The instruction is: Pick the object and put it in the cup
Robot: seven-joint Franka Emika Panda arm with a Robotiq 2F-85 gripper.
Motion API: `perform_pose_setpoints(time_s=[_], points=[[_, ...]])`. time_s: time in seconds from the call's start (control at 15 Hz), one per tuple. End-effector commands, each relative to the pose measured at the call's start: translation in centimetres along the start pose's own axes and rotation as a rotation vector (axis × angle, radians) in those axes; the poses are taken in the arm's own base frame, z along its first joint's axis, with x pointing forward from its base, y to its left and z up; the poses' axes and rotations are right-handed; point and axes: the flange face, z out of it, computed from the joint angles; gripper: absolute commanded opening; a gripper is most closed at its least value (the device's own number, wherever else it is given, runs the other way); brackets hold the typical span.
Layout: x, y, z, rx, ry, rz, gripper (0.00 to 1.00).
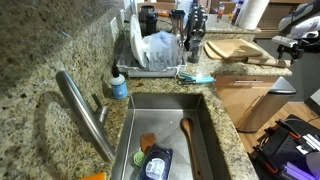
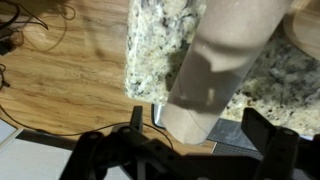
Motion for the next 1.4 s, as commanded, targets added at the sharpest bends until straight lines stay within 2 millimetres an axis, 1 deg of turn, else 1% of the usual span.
perform_pose_setpoints(time_s=[0.0,0.13,0.27,0.33,0.4,0.47,0.53,0.6,0.67,0.73,0.8,0.87,1.0,1.07,1.13,1.27,1.33], points=[[-0.3,-0.2,0.6,-0.01,0.001,0.013,1.0],[-0.9,-0.5,2.0,-0.023,0.007,0.03,1.0],[-0.9,-0.5,2.4,-0.025,0.01,0.034,1.0],[-1.3,-0.8,2.7,-0.037,0.015,0.034,1.0],[-1.5,-1.0,3.2,-0.069,0.007,0.025,0.75],[-1.7,-1.1,3.6,-0.074,0.014,0.03,0.74],[-1.7,-1.2,4.0,-0.08,0.016,0.028,0.65],[-1.6,-1.5,3.8,-0.078,0.019,0.027,0.58],[-1.6,-1.7,3.6,-0.07,0.021,0.034,0.49],[-1.5,-1.9,3.5,-0.062,0.027,0.041,0.43],[-1.5,-2.1,3.3,-0.051,0.029,0.048,0.34],[-1.4,-2.3,3.2,-0.048,0.03,0.056,0.28],[-1.3,-2.6,3.1,-0.033,0.044,0.077,0.12],[-1.4,-2.8,2.6,-0.013,0.077,0.096,0.05],[-1.4,-2.9,1.9,0.006,0.138,0.098,0.0],[-1.3,-2.4,-1.0,0.083,0.238,0.093,0.0],[-1.4,-1.8,-2.7,0.125,0.282,0.087,0.0]])
